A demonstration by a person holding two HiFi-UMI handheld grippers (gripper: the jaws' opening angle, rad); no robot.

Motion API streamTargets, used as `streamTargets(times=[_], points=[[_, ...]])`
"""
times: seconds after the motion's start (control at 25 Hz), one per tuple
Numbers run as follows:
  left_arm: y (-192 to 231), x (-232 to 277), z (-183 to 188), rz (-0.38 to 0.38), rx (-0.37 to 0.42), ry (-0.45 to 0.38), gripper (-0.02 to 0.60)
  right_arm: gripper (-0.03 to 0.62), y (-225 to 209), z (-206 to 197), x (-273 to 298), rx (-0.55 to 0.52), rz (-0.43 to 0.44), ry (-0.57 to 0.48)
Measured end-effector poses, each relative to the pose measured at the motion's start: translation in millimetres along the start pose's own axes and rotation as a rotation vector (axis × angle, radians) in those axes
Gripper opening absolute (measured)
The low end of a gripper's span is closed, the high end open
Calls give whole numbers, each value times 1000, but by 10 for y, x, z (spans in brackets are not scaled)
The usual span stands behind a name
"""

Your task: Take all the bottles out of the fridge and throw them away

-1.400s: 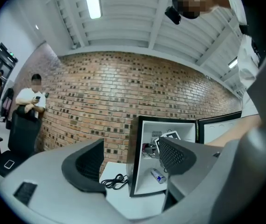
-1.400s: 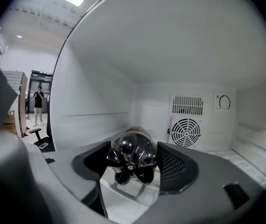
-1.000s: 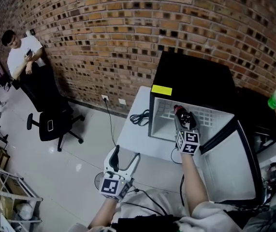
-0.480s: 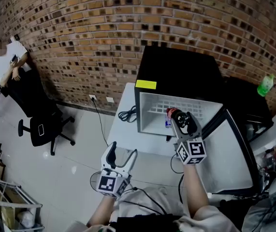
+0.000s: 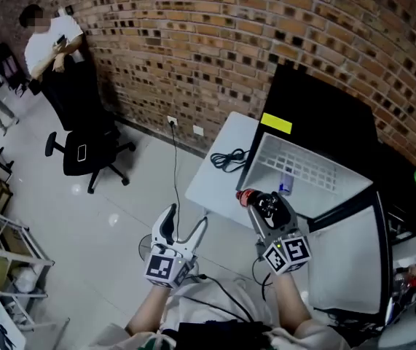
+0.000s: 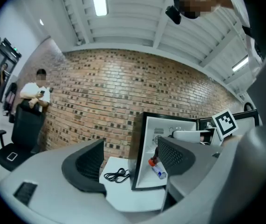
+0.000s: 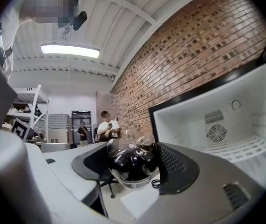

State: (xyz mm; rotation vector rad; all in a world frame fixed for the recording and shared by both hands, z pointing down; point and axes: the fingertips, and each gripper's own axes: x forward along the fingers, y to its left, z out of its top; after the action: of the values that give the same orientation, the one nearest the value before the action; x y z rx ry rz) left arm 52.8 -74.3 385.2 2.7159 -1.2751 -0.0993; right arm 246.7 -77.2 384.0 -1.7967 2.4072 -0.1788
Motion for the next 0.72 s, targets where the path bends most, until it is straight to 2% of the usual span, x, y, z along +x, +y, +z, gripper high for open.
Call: streamTargets(times=[0.12,0.36,0.56,0.72], points=[[422,-261,-141,80,50,27,356,324,455,-400,324,53,105,83],[1252,-865,-181,353,24,16,356,324,1473,-1149,1034,74,376,258],[1776,-1498,-503,475,42,77,356,324,2223,-1769,1343,47,538,367],[2155,-1934,-686,625,-21,74,356,324,2761,-2358,1530,7,669,464]])
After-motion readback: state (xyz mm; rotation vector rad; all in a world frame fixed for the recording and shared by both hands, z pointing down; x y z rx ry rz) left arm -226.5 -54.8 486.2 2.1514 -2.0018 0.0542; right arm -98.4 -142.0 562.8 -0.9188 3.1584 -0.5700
